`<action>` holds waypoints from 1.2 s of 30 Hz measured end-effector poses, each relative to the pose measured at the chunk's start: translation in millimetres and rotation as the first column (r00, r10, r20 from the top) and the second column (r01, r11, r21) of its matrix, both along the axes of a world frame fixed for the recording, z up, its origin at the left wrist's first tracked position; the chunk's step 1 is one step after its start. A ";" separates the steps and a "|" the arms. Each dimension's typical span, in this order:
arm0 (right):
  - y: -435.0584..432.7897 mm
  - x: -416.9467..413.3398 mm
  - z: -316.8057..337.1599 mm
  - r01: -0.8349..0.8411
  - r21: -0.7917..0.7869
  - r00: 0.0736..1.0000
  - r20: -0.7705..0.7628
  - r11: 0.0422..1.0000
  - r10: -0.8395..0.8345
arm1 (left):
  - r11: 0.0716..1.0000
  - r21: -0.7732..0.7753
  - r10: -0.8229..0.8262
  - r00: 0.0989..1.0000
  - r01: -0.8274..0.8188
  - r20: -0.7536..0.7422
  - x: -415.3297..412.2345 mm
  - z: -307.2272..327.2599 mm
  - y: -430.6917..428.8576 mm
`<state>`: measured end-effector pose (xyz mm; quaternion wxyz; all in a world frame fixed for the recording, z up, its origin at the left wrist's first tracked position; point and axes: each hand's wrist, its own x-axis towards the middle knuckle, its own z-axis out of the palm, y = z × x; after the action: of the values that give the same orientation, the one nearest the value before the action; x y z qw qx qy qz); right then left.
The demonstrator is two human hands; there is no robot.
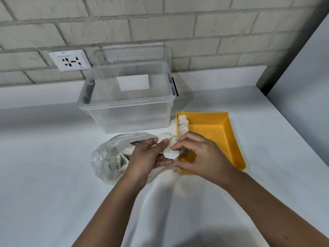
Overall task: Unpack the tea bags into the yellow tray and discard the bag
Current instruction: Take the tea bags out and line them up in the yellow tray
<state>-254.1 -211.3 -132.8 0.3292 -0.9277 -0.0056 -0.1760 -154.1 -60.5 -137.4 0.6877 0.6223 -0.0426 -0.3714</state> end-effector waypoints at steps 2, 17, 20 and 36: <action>-0.5 -2.1 0.0 0.041 -0.027 0.999 0.026 0.999 -0.040 | 1.000 -0.026 -0.004 0.999 0.003 -0.036 -2.4 2.2 -0.4; 3.9 -6.7 2.2 0.185 0.329 0.982 -0.085 0.926 -0.166 | 0.999 -0.027 -0.020 0.997 0.018 -0.070 -10.3 4.8 0.9; 6.9 -5.8 1.5 0.160 0.309 0.986 -0.086 0.937 -0.140 | 1.000 -0.025 -0.003 0.999 0.002 -0.051 -11.8 4.3 0.4; 2.2 4.9 -2.8 0.352 0.592 0.934 -0.173 0.725 -0.312 | 0.989 -0.029 0.146 0.988 -0.147 -0.044 -22.8 -4.2 -9.8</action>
<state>-249.2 -209.1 -135.6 0.5754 -0.7606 0.2278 -0.1959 -176.8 -70.3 -141.7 0.7239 0.6047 0.0116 -0.3318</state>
